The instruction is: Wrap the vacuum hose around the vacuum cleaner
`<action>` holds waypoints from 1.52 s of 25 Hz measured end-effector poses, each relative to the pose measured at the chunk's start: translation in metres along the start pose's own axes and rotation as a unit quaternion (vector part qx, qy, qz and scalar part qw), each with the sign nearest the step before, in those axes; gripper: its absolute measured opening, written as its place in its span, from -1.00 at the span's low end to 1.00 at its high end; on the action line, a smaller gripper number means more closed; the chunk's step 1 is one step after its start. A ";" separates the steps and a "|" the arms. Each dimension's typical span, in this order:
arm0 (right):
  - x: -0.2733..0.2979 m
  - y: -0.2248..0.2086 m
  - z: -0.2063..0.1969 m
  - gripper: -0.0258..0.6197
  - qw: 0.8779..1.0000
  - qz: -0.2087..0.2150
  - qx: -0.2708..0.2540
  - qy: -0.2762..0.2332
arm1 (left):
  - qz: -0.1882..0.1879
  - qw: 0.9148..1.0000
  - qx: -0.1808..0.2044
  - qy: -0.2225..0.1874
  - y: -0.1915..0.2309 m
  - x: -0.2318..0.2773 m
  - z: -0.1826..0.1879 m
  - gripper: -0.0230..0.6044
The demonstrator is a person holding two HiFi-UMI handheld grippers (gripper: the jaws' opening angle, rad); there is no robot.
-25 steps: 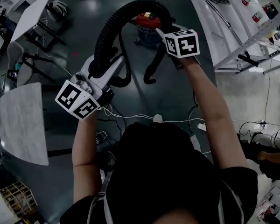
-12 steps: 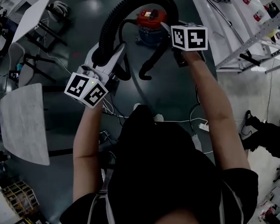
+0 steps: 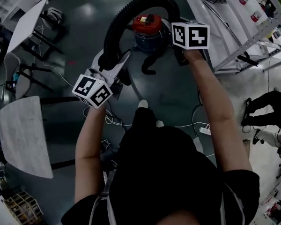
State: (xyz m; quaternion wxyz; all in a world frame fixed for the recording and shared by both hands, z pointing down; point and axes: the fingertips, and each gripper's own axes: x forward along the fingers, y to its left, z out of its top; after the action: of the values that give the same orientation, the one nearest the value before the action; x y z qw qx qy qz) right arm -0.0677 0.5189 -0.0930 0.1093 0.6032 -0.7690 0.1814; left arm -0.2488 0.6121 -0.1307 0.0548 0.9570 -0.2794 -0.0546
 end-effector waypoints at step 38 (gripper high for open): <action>0.134 -0.025 0.041 -0.36 0.995 -0.024 0.095 0.029 | -0.107 0.994 -0.016 0.034 0.152 0.109 -0.014 -0.51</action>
State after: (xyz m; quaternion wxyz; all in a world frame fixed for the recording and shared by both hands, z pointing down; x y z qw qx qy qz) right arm -0.0745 0.3783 -0.0748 0.0781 0.6236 -0.7300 0.2686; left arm -0.2359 0.4273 -0.1043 0.0735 0.9817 -0.1726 -0.0319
